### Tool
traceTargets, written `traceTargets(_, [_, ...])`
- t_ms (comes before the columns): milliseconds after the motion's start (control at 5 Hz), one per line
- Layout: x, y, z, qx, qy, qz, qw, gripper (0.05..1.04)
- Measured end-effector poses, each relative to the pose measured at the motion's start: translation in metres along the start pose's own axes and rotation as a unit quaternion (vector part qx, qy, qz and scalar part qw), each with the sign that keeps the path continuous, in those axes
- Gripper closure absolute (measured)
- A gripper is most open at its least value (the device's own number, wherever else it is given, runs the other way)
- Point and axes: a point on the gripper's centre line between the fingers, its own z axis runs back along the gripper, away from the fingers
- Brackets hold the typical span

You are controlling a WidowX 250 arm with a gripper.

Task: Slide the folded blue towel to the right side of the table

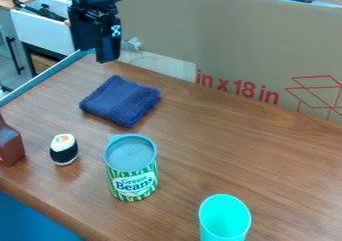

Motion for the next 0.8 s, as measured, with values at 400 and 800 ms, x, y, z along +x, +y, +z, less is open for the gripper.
traceTargets(400, [0.019,0.017,-0.028,-0.012,0.025,0.023,0.9993,0.083])
traceTargets(800, [0.035,0.041,-0.043,0.027,0.023,0.086,0.9957,0.083])
